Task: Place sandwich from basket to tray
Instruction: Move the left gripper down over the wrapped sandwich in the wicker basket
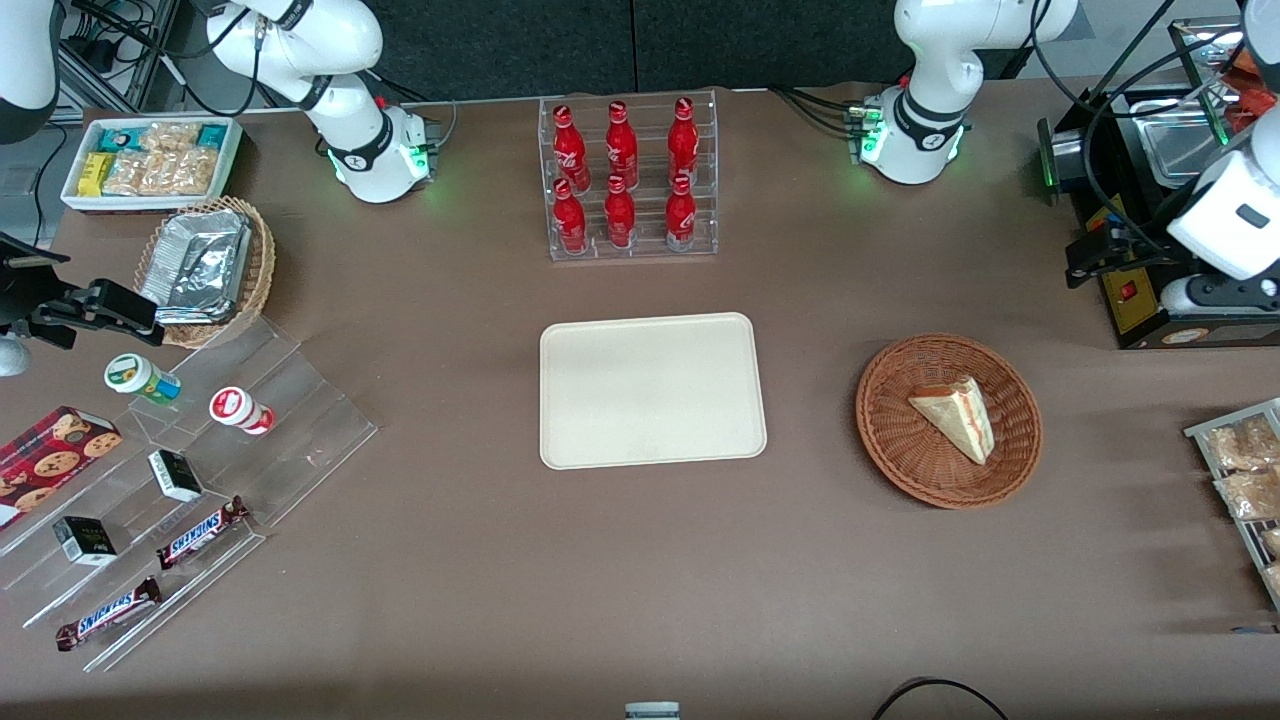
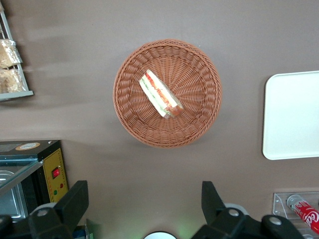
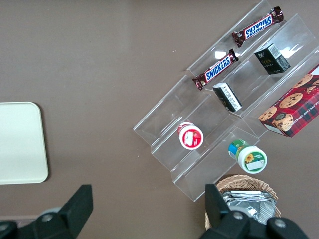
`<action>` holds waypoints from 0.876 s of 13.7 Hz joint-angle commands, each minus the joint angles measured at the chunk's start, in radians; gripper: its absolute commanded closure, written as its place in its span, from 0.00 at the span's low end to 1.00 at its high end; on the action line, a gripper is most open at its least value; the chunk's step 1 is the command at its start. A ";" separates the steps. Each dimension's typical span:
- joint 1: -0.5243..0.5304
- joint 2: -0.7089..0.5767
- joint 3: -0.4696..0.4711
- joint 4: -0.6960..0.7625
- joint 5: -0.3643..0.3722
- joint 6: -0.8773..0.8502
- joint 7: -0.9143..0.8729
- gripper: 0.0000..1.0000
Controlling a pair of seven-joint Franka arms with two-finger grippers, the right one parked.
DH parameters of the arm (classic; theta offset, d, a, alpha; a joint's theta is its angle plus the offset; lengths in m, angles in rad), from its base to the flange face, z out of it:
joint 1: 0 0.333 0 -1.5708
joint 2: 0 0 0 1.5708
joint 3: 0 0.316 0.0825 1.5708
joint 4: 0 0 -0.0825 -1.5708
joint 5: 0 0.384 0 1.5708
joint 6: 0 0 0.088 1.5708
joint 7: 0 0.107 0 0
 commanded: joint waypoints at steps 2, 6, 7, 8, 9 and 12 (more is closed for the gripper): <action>0.009 0.014 -0.008 0.028 -0.001 -0.017 0.004 0.00; 0.011 0.008 -0.004 -0.148 -0.004 0.161 0.001 0.00; 0.011 0.008 -0.004 -0.203 -0.001 0.213 -0.001 0.00; 0.011 0.011 -0.004 -0.257 0.002 0.271 -0.008 0.00; 0.011 0.014 -0.004 -0.308 0.001 0.334 -0.029 0.00; 0.006 0.019 -0.008 -0.452 0.002 0.544 -0.163 0.00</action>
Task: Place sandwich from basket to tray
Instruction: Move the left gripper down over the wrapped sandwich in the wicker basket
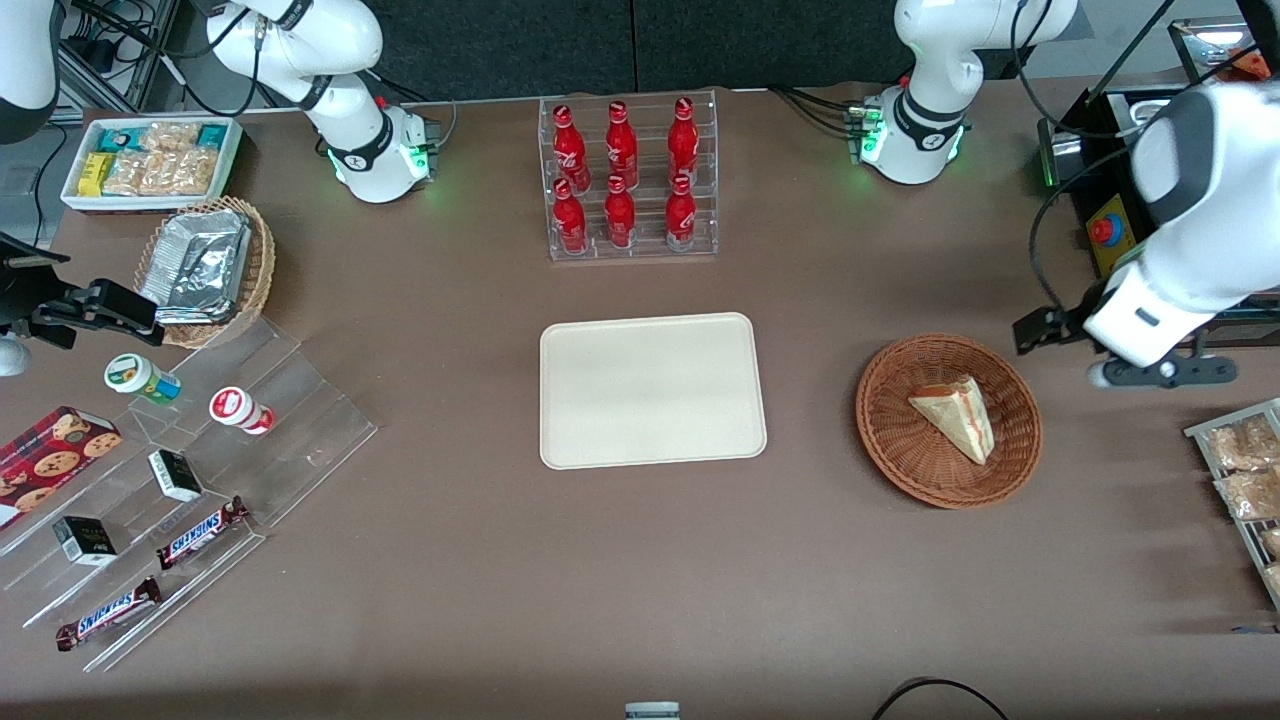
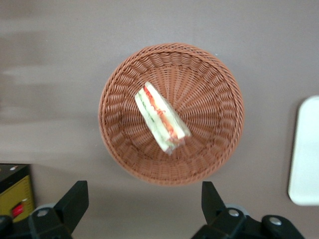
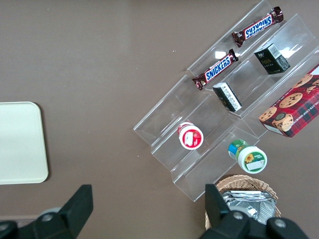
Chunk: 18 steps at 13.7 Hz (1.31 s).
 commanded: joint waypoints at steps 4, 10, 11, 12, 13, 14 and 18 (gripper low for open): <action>-0.003 0.017 -0.015 -0.137 0.002 0.205 -0.309 0.00; -0.006 0.073 -0.046 -0.230 0.010 0.413 -0.617 0.00; -0.006 0.089 -0.046 -0.232 0.008 0.424 -0.636 0.00; -0.006 0.102 -0.046 -0.232 0.008 0.438 -0.651 0.00; -0.006 0.117 -0.046 -0.232 0.010 0.446 -0.659 0.00; -0.006 0.128 -0.046 -0.233 0.010 0.450 -0.660 0.00; -0.005 0.192 -0.044 -0.238 0.008 0.505 -0.680 0.00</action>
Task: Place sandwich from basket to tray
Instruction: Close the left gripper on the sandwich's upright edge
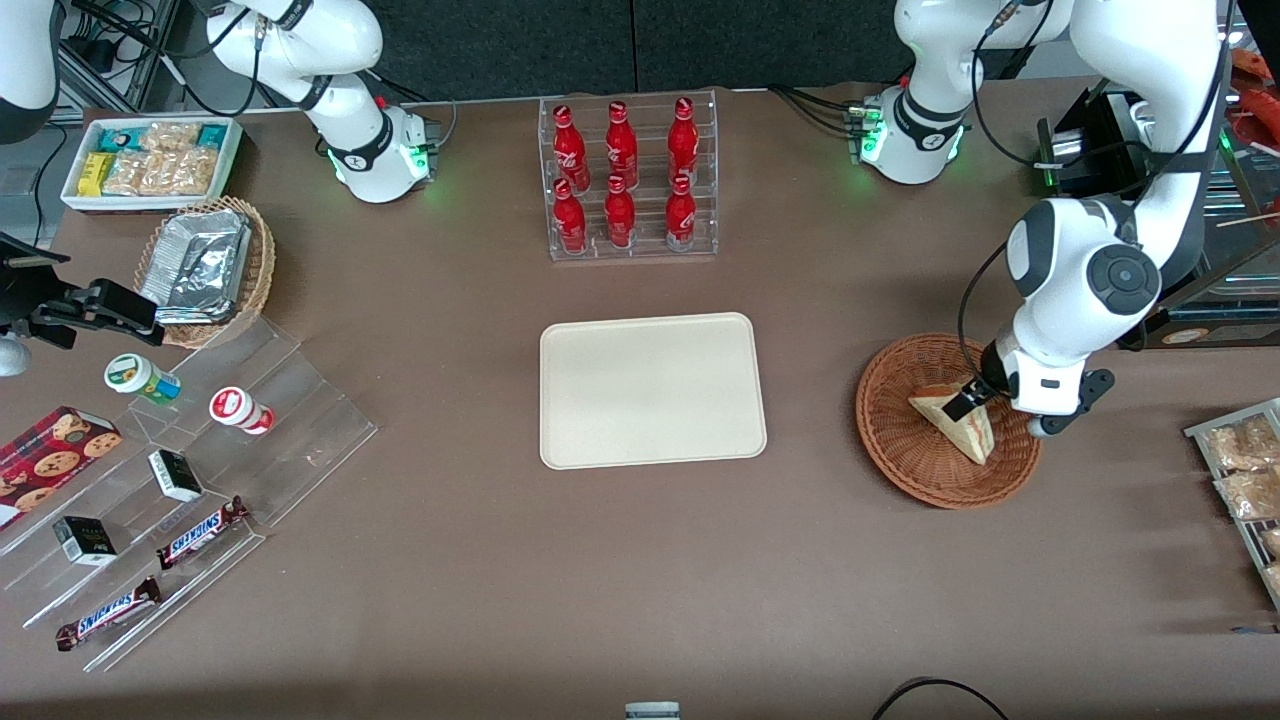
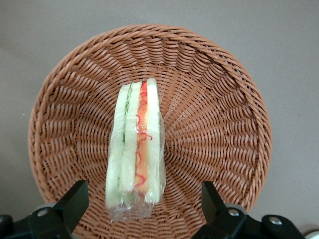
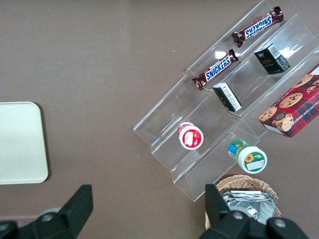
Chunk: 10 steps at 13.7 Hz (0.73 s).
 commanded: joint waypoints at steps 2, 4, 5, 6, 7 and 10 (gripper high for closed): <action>0.001 0.055 0.000 -0.019 0.011 0.081 -0.030 0.00; 0.001 0.074 0.000 -0.026 0.011 0.091 -0.030 0.11; 0.001 0.075 0.000 -0.029 0.011 0.090 -0.030 0.30; 0.003 0.075 0.001 -0.038 0.013 0.090 -0.027 0.62; 0.003 0.075 0.001 -0.039 0.014 0.088 -0.021 0.93; 0.003 0.069 0.003 -0.039 0.017 0.078 -0.009 1.00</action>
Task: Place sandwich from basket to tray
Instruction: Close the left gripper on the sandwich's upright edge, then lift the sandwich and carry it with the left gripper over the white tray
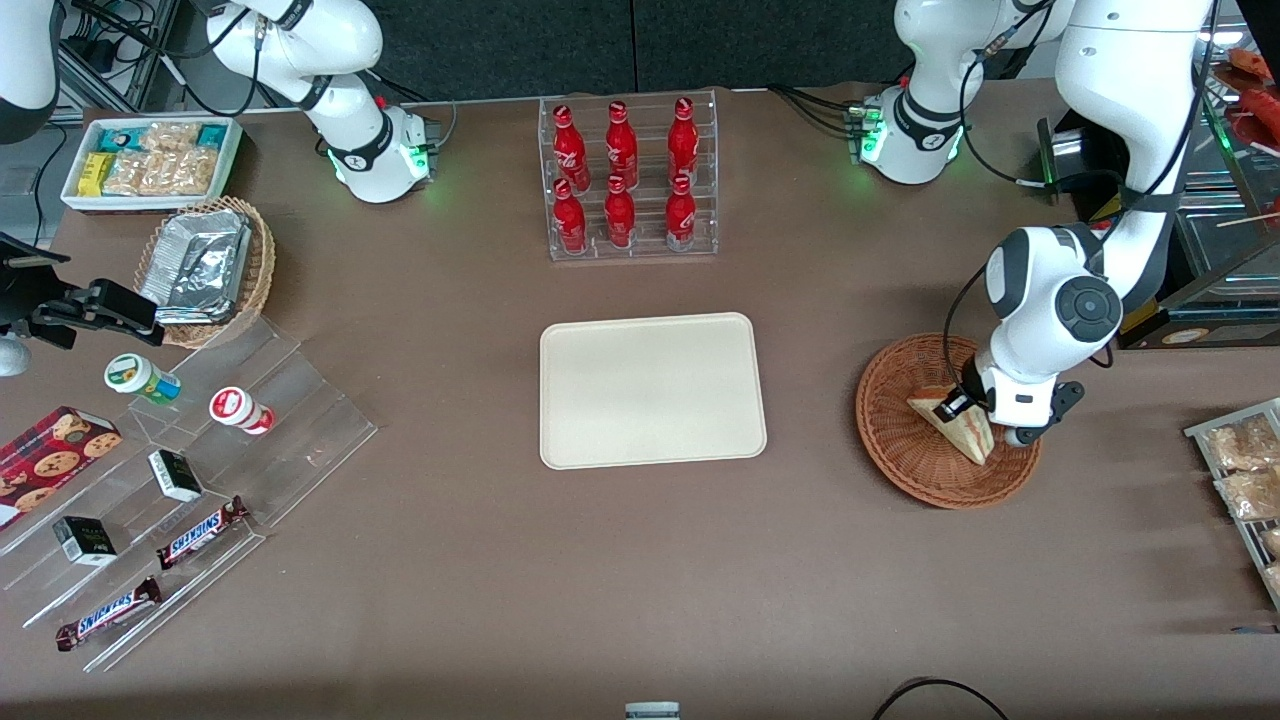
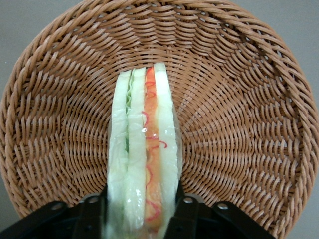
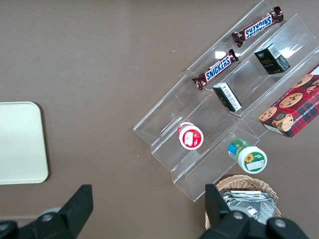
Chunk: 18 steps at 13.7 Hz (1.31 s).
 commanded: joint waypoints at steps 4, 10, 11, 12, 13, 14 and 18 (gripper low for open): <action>-0.018 -0.035 -0.004 0.031 0.017 -0.096 -0.002 1.00; -0.124 -0.060 -0.005 0.230 0.055 -0.392 -0.007 1.00; -0.161 -0.057 -0.005 0.262 0.063 -0.424 -0.010 1.00; -0.197 -0.057 -0.005 0.276 0.065 -0.437 -0.010 1.00; -0.240 -0.058 -0.007 0.281 0.063 -0.437 -0.010 1.00; -0.282 -0.057 -0.007 0.290 0.063 -0.437 -0.010 1.00; -0.440 0.027 -0.008 0.417 0.048 -0.437 -0.013 1.00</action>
